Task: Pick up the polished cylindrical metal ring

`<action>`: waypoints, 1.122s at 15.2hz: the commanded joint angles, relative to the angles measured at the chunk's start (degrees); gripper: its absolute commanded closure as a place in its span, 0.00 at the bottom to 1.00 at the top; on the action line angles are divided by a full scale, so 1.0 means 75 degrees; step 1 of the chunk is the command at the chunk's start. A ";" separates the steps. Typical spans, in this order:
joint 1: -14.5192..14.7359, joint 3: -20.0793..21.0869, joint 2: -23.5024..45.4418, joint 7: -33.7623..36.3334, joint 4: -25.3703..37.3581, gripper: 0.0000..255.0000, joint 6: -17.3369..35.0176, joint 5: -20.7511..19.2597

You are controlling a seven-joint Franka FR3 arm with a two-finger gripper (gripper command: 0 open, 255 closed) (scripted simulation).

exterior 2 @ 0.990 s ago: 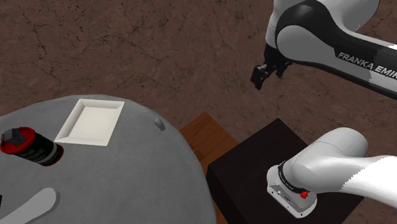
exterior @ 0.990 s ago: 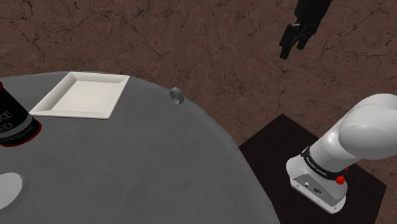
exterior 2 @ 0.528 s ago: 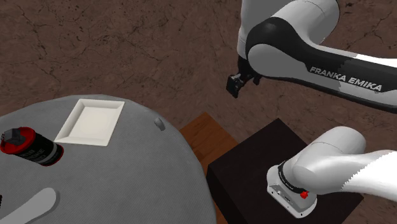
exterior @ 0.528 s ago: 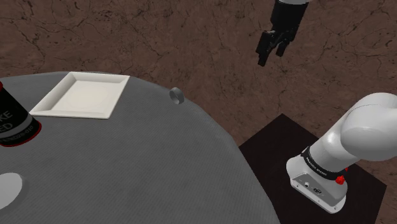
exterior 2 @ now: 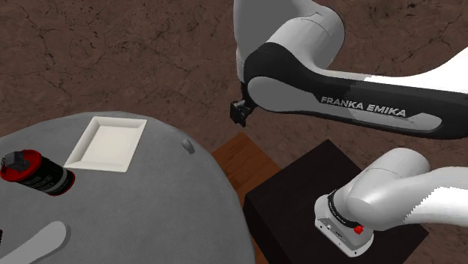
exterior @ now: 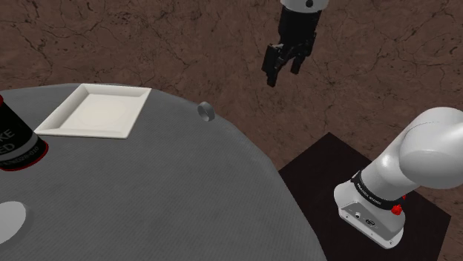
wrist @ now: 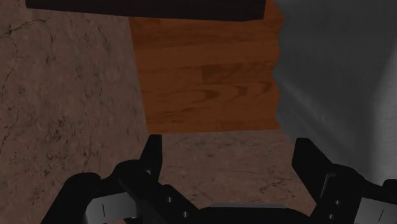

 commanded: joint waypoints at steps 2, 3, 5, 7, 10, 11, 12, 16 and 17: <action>0.0071 0.0443 0.0609 0.0445 0.0396 0.00 0.0308 0.0089; 0.0090 0.0588 0.0810 0.0595 0.0545 0.00 0.0389 0.0097; 0.0122 0.0879 0.1228 0.0904 0.0866 0.00 0.0542 0.0078; 0.0148 0.1168 0.1670 0.1226 0.1217 0.00 0.0681 0.0011; 0.0188 0.1601 0.2382 0.1743 0.1801 0.00 0.0853 -0.0193; 0.0206 0.1741 0.2635 0.1925 0.2012 0.00 0.0899 -0.0292; 0.0229 0.1879 0.2895 0.2113 0.2232 0.00 0.0939 -0.0406; 0.0339 0.2229 0.3666 0.2663 0.2788 0.00 0.1105 -0.0810; 0.0344 0.2232 0.3682 0.2675 0.2700 0.00 0.1206 -0.0820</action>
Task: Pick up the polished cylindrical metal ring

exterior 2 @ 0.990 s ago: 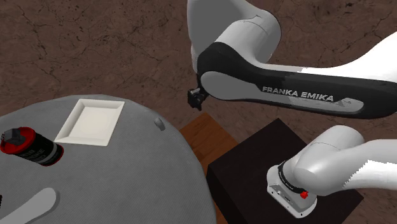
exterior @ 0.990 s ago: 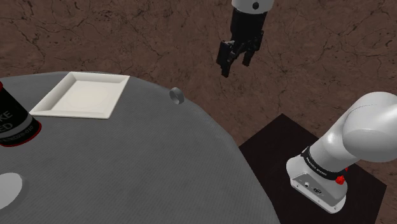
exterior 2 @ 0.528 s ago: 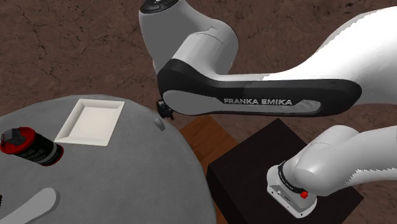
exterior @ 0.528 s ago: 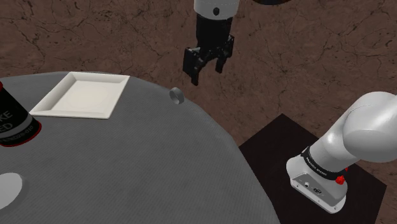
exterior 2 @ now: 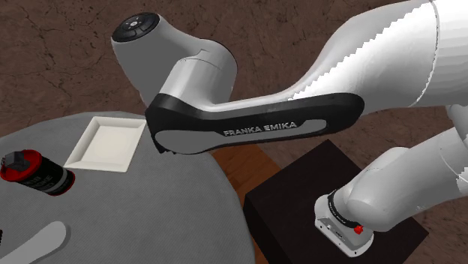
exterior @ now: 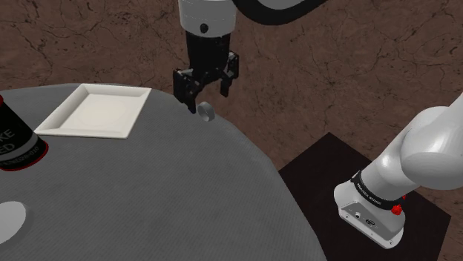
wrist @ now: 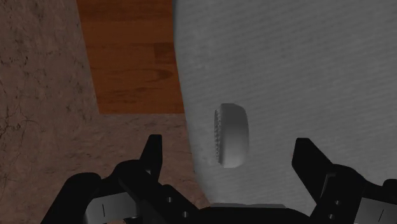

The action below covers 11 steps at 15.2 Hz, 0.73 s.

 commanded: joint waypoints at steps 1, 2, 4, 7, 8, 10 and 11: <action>0.0010 0.0031 0.0106 0.0065 -0.0085 0.00 0.0183 -0.0061; 0.0012 0.0037 0.0127 0.0079 -0.0170 0.00 0.0284 -0.0074; 0.0016 0.0049 0.0173 0.0109 -0.0334 0.00 0.0485 -0.0104; 0.0019 0.0058 0.0215 0.0135 -0.0459 0.00 0.0643 -0.0131; 0.0016 0.0052 0.0191 0.0120 -0.0464 1.00 0.0630 -0.0116; 0.0018 0.0054 0.0194 0.0124 -0.0467 1.00 0.0635 -0.0117; 0.0019 0.0054 0.0193 0.0125 -0.0467 1.00 0.0635 -0.0116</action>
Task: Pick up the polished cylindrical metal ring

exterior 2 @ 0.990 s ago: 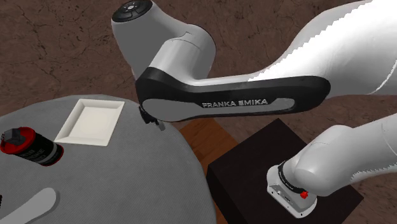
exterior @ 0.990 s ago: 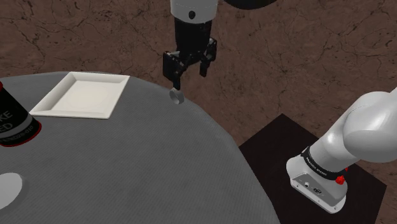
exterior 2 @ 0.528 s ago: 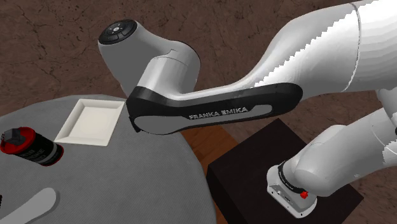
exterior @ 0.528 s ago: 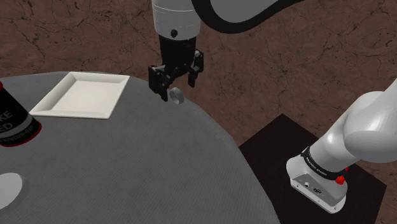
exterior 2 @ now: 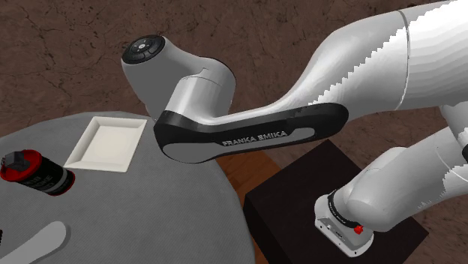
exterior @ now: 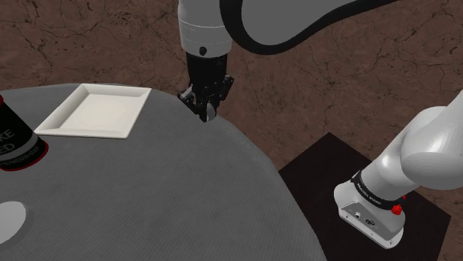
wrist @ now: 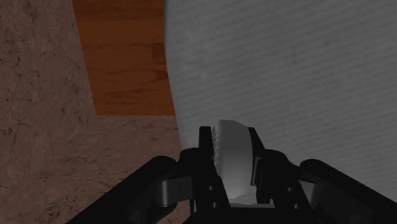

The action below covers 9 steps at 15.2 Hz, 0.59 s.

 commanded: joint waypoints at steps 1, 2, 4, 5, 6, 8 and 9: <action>0.0000 0.0000 0.0001 -0.0001 -0.0005 1.00 0.0002 0.0001; 0.0000 0.0000 0.0001 -0.0001 -0.0004 1.00 0.0001 0.0001; 0.0000 0.0000 0.0002 -0.0001 -0.0004 1.00 0.0001 0.0000; 0.0001 0.0001 0.0001 0.0000 -0.0005 1.00 0.0001 0.0001; 0.0001 0.0005 0.0025 0.0011 0.0003 1.00 0.0012 -0.0014; -0.0002 -0.0008 -0.0031 -0.0023 0.0160 1.00 -0.0189 0.0022; -0.0004 -0.0013 -0.0052 -0.0037 0.0243 1.00 -0.0289 0.0035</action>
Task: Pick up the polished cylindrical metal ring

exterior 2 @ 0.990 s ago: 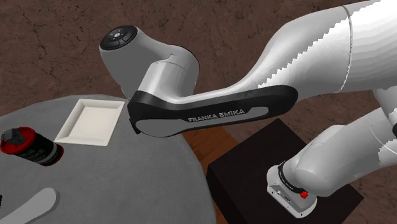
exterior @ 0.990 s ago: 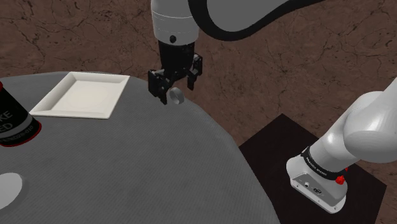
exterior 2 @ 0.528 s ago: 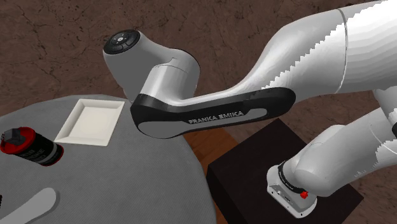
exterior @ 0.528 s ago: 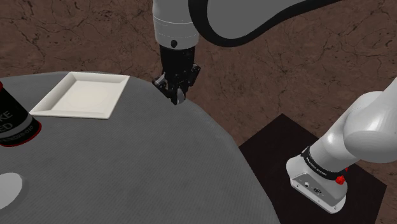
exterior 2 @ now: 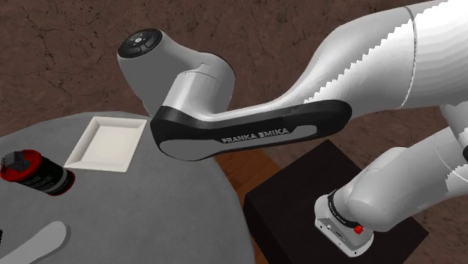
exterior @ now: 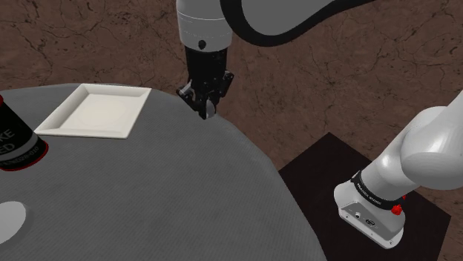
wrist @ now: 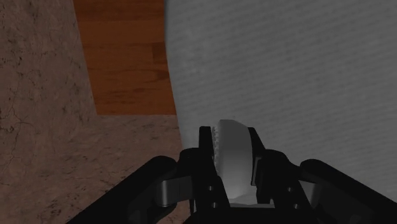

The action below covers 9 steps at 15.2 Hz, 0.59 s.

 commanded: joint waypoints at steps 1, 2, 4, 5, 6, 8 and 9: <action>-0.0008 -0.0017 -0.0052 -0.0042 0.0149 1.00 -0.0193 0.0033; -0.0010 -0.0023 -0.0072 -0.0055 0.0235 1.00 -0.0294 0.0046; -0.0014 -0.0033 -0.0105 -0.0078 0.0410 1.00 -0.0496 0.0066; -0.0016 -0.0038 -0.0118 -0.0088 0.0501 1.00 -0.0597 0.0074; -0.0018 -0.0042 -0.0130 -0.0097 0.0593 1.00 -0.0699 0.0081; -0.0022 -0.0050 -0.0147 -0.0113 0.0783 1.00 -0.0902 0.0090; -0.0024 -0.0053 -0.0152 -0.0119 0.0881 1.00 -0.1004 0.0094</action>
